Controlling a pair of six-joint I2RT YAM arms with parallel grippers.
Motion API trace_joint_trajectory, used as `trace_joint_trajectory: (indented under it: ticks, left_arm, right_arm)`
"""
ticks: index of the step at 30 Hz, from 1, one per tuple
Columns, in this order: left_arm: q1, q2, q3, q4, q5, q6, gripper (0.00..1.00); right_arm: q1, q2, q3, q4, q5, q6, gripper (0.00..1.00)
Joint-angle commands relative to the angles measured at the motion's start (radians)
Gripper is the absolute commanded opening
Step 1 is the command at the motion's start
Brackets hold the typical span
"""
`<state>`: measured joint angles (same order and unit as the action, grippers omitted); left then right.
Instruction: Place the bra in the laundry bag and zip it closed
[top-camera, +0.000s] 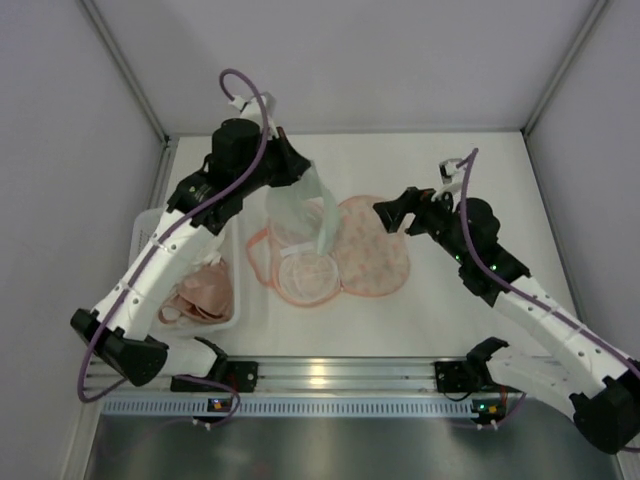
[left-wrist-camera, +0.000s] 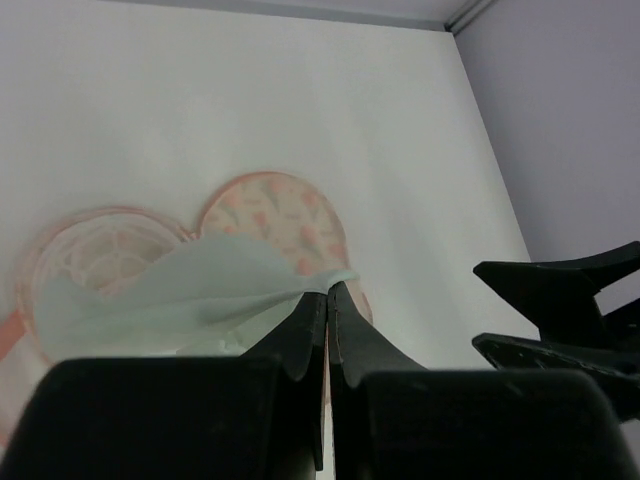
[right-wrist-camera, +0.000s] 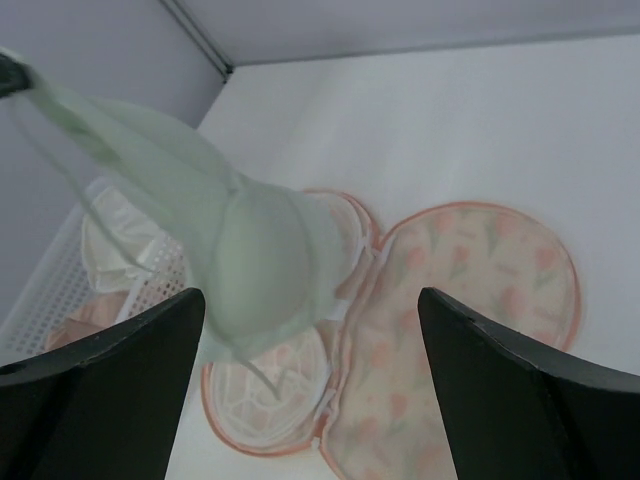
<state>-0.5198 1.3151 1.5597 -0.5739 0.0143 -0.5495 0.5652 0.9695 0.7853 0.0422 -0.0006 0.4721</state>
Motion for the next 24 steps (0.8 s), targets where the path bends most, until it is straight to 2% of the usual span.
trace_joint_trajectory:
  ticks: [1, 5, 6, 10, 12, 15, 18, 24]
  left_arm:
    - [-0.097, 0.05, 0.08, 0.126, -0.057, 0.017, 0.0]
    - [-0.14, 0.116, 0.097, 0.18, -0.019, 0.025, 0.0]
    - [-0.143, 0.131, 0.092, 0.198, 0.033, 0.02, 0.0]
    - [-0.148, 0.154, 0.062, 0.242, 0.076, 0.023, 0.0]
    - [-0.148, 0.151, 0.024, 0.261, 0.082, 0.048, 0.0]
    - [-0.144, 0.13, -0.036, 0.267, 0.01, 0.068, 0.0]
    - [-0.14, 0.093, -0.111, 0.267, -0.074, 0.069, 0.0]
    - [-0.138, 0.061, -0.216, 0.267, -0.161, 0.057, 0.0]
  right_arm:
    - [-0.005, -0.089, -0.035, 0.105, -0.073, -0.069, 0.9]
    - [0.002, -0.1, -0.07, 0.156, -0.185, -0.114, 0.9]
    - [0.013, -0.089, -0.073, 0.165, -0.193, -0.133, 0.9]
    - [0.041, -0.048, -0.07, 0.179, -0.174, -0.248, 0.93]
    - [0.041, -0.008, -0.046, 0.151, -0.112, -0.267, 0.94]
    - [0.036, 0.027, 0.0, 0.059, 0.032, -0.233, 0.94]
    - [0.007, 0.015, 0.006, 0.001, 0.088, -0.179, 0.94]
    - [-0.002, 0.029, 0.011, -0.039, 0.048, -0.113, 0.94]
